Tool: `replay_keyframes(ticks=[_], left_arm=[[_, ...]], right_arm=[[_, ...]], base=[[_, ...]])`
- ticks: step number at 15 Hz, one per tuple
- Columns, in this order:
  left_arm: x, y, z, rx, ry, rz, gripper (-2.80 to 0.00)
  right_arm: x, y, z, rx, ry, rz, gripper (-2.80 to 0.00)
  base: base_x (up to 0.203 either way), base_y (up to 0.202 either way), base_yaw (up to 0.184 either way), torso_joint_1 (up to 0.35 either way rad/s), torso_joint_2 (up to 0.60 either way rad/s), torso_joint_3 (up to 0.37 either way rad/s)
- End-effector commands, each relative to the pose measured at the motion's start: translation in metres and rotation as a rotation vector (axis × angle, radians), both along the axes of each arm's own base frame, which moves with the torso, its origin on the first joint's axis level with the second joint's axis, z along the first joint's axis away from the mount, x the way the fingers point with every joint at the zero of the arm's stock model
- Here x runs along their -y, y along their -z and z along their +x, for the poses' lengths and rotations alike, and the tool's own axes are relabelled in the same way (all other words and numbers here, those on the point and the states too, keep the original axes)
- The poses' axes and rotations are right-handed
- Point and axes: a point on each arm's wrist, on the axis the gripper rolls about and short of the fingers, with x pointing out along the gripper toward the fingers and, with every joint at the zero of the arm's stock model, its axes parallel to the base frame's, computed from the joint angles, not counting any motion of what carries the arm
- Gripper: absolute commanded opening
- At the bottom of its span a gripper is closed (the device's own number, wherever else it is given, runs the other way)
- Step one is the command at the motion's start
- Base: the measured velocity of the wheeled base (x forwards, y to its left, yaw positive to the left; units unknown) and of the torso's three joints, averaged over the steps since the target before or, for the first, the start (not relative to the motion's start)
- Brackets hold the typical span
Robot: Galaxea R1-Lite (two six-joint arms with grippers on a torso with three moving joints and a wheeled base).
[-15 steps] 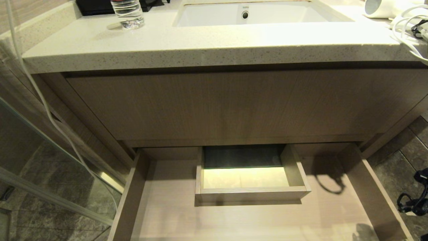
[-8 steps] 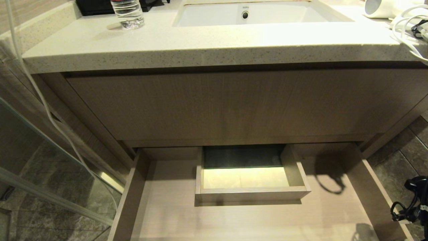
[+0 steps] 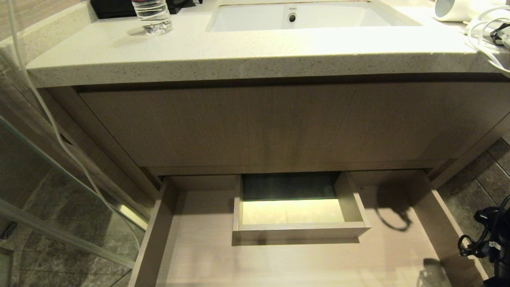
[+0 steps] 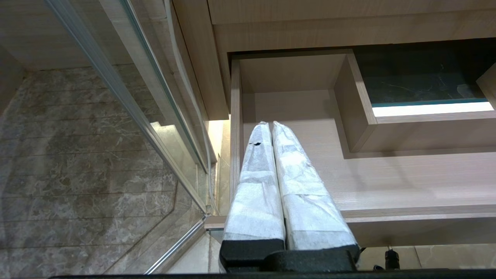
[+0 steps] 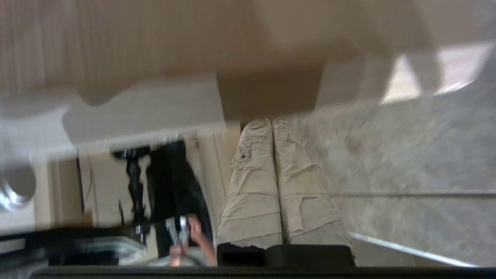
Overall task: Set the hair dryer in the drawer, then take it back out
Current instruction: Close the drawer
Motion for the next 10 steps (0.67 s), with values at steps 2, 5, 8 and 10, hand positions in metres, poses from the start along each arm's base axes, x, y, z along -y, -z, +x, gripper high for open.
replay_keyframes(ticks=[2, 5, 8, 10], left_arm=[[0.000, 0.000, 0.000, 0.000, -0.001, 0.000, -2.80], [0.000, 0.000, 0.000, 0.000, -0.001, 0.000, -2.80], [0.000, 0.000, 0.000, 0.000, -0.001, 0.000, -2.80], [0.000, 0.000, 0.000, 0.000, -0.001, 0.000, -2.80]], right_arm=[[0.003, -0.001, 0.005, 0.060, 0.002, -0.033, -2.80], [0.006, -0.008, 0.013, 0.169, 0.002, -0.083, -2.80], [0.010, -0.018, 0.024, 0.307, -0.006, -0.149, -2.80], [0.011, -0.028, 0.033, 0.417, -0.013, -0.196, -2.80]], base=[[0.000, 0.000, 0.000, 0.000, 0.00, 0.000], [0.000, 0.000, 0.000, 0.000, 0.00, 0.000], [0.000, 0.000, 0.000, 0.000, 0.00, 0.000], [0.000, 0.000, 0.000, 0.000, 0.00, 0.000]])
